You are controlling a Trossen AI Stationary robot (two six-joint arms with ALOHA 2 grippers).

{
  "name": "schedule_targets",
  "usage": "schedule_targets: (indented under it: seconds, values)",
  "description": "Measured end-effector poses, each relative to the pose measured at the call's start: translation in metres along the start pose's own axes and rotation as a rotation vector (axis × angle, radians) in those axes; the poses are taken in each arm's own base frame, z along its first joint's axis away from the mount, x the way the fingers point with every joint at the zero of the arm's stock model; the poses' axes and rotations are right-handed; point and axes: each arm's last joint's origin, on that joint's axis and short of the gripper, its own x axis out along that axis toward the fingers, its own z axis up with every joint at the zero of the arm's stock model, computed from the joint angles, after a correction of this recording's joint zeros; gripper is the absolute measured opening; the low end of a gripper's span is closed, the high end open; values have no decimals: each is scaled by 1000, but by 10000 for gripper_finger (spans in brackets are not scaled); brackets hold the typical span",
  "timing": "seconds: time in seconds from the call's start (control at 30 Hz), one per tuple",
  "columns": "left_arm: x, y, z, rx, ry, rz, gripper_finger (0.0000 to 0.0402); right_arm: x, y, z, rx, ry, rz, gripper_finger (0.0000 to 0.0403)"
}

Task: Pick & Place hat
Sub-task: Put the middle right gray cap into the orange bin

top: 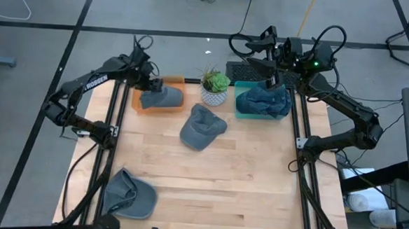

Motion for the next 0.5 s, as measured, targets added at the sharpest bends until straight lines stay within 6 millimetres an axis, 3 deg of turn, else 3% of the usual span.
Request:
schedule_targets:
  seconds: [0.17,0.3,0.5]
  values:
    - [26,11,-21,-28,57,19,272,0,0,0,2,2,-1,199]
    - [44,22,-29,-30,-18,87,262,0,0,0,1,2,-1,199]
    - [50,29,-31,-72,-46,76,251,0,0,0,11,2,-3,199]
